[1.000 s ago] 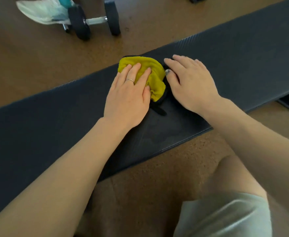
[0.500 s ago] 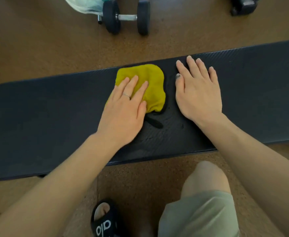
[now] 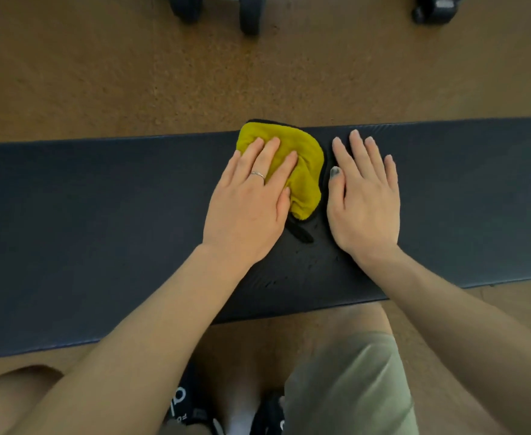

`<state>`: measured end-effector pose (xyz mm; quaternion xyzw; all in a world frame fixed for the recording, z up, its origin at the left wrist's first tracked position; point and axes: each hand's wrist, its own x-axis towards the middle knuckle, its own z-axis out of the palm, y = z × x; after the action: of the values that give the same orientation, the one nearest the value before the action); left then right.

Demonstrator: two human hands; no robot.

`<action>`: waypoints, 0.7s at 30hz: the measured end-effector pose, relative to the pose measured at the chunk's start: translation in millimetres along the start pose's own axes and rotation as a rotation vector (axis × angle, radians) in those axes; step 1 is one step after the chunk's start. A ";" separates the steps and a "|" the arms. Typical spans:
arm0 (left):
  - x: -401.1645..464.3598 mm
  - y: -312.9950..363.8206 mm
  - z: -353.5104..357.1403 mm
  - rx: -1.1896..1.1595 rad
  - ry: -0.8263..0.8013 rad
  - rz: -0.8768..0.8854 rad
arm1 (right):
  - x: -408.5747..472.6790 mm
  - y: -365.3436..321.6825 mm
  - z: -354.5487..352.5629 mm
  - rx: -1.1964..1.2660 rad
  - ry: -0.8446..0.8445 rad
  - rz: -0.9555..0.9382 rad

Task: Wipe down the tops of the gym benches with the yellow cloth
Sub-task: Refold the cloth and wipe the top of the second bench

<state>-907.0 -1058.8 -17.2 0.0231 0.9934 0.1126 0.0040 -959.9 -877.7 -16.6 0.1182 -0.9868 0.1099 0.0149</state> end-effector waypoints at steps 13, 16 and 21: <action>0.4 24.5 12.3 -0.008 0.105 -0.205 | 0.9 12.6 8.6 0.019 0.001 -0.116; -32.3 52.7 16.2 -0.004 0.114 -0.327 | 1.3 16.3 5.7 0.069 -0.006 -0.142; -99.0 110.1 28.3 -0.004 0.188 -0.562 | 1.6 19.6 5.4 0.133 -0.036 -0.245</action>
<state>-802.8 -949.9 -19.9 -0.2636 0.9566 0.1105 -0.0571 -966.1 -860.7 -25.9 0.2405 -0.9556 0.1705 0.0026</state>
